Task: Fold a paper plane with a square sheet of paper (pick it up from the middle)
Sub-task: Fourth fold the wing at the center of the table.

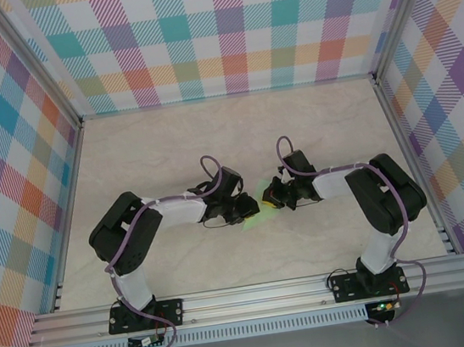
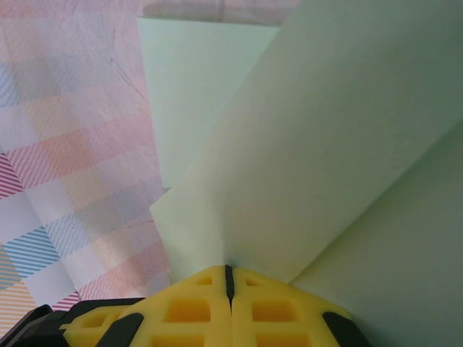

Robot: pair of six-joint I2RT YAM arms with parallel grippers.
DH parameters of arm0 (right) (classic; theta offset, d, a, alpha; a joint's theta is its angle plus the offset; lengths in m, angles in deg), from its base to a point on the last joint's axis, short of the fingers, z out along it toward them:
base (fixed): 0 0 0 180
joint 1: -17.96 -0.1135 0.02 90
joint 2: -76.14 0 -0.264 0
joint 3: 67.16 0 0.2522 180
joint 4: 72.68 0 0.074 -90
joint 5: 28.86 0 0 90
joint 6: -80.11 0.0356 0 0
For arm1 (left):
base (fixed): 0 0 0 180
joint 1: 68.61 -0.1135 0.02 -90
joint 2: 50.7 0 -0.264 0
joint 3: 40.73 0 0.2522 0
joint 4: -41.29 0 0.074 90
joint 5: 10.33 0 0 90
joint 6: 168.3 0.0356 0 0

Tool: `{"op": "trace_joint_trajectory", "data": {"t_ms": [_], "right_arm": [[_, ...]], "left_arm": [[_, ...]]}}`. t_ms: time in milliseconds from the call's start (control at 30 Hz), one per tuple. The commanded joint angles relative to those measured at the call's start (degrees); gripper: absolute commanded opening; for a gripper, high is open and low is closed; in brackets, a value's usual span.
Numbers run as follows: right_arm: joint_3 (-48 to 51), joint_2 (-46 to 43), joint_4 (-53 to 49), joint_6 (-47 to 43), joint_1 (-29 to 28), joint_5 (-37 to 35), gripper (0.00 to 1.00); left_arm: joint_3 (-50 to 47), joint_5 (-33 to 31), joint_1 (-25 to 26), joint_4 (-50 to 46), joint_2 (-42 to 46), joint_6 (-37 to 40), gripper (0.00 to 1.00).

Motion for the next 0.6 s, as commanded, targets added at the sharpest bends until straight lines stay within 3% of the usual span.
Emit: {"op": "trace_joint_trajectory", "data": {"t_ms": [0, 567], "right_arm": [[2.2, 5.2, -9.2, -0.9, 0.0, -9.2, 0.04], [2.2, 5.9, -9.7, -0.9, 0.1, -9.7, 0.04]], "left_arm": [[-1.3, 0.0, 0.2, -4.5, 0.2, 0.7, 0.21], [-5.8, -0.2, 0.2, -7.2, 2.1, 0.8, 0.2]]}}
